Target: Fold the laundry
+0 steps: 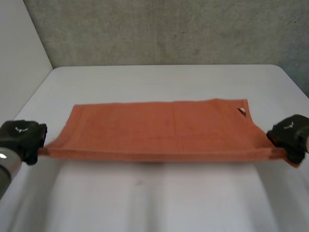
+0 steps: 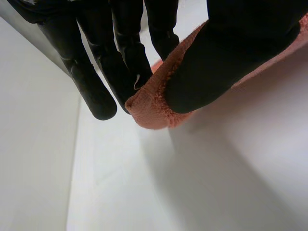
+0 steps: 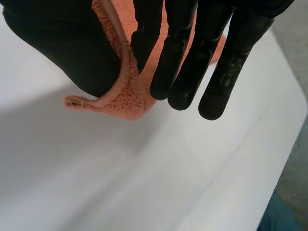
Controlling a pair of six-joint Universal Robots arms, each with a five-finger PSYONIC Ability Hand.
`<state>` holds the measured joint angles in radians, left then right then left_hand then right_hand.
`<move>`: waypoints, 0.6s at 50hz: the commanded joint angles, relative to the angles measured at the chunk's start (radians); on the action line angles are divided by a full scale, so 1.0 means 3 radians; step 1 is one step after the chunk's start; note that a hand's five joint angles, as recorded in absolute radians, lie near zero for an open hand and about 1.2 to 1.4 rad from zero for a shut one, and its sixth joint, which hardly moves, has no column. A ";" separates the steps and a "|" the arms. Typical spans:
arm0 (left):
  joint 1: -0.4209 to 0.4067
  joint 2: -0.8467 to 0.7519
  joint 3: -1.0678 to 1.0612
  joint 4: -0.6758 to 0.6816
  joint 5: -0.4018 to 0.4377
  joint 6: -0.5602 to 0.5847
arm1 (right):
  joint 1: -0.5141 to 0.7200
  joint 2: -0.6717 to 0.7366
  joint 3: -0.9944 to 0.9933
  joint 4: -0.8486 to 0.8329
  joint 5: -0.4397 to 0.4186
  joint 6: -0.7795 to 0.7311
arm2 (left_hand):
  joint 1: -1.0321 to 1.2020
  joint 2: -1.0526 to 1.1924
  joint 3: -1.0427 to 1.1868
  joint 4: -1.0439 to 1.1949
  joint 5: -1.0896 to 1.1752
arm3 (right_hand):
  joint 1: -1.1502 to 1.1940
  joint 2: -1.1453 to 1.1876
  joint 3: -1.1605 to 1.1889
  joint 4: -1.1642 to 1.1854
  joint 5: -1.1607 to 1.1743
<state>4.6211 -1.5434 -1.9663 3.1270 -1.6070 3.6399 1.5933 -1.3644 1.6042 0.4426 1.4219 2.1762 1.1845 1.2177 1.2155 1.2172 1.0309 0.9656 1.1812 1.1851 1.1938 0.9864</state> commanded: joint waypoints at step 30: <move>-0.0274 -0.2617 0.2193 0.1429 0.0136 0.0006 | 0.0538 0.2159 -0.1481 -0.2809 0.0092 -0.0315 | 0.0706 0.0595 0.0603 0.0597 0.0636 | 0.1435 0.0717 0.0704 0.0675 0.0784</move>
<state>4.5487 -2.2618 -1.3863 3.5028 -1.5673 3.6413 1.7435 -0.8244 1.2544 -0.3163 1.4521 2.0831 1.1947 1.2184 1.2163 1.2176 1.0359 0.9727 1.1812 1.1874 1.1940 0.9866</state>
